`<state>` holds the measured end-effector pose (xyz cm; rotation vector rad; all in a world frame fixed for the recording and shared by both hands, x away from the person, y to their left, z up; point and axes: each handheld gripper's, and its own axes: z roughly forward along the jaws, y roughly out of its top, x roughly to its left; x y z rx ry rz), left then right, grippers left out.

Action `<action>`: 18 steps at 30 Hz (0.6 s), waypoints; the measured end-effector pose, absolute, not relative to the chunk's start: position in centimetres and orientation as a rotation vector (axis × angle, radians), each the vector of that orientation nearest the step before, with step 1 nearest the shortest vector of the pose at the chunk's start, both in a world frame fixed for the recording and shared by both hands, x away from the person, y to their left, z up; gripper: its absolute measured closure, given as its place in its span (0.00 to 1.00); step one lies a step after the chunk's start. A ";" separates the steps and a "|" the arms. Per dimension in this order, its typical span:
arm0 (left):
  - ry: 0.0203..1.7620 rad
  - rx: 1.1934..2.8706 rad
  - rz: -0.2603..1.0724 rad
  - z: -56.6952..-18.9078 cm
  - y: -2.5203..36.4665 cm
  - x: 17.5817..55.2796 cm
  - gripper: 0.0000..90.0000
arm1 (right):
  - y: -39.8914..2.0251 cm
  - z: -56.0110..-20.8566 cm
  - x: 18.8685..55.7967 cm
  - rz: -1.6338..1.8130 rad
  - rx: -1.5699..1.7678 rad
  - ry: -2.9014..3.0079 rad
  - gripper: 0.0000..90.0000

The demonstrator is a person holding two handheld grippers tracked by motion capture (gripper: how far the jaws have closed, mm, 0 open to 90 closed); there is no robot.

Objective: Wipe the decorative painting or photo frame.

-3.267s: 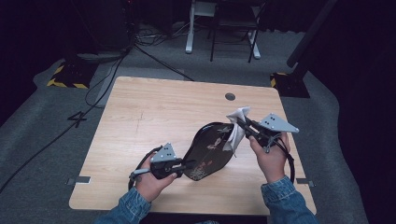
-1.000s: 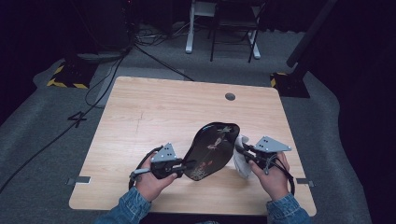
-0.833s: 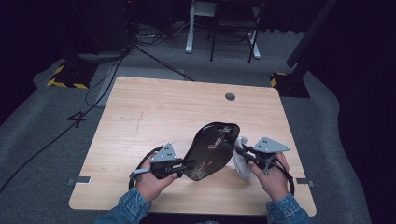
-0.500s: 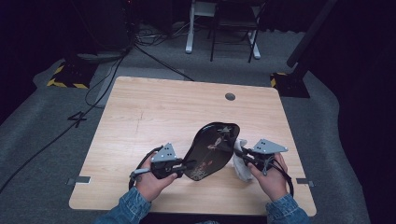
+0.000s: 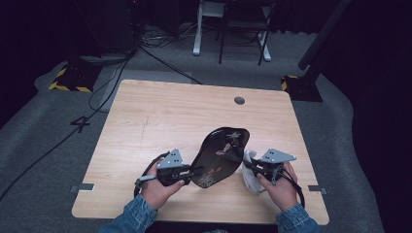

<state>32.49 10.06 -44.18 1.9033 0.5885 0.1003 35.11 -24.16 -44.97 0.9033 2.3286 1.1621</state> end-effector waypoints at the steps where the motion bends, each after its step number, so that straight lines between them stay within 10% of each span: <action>1: 0.588 1.904 0.100 -44.2 10.1 32.5 0.89 | -24.1 -45.1 35.1 1.159 0.903 2.334 0.90; 18: 0.588 1.902 0.093 -44.2 10.0 32.4 0.88 | -23.6 -46.9 34.9 1.106 0.916 2.417 0.90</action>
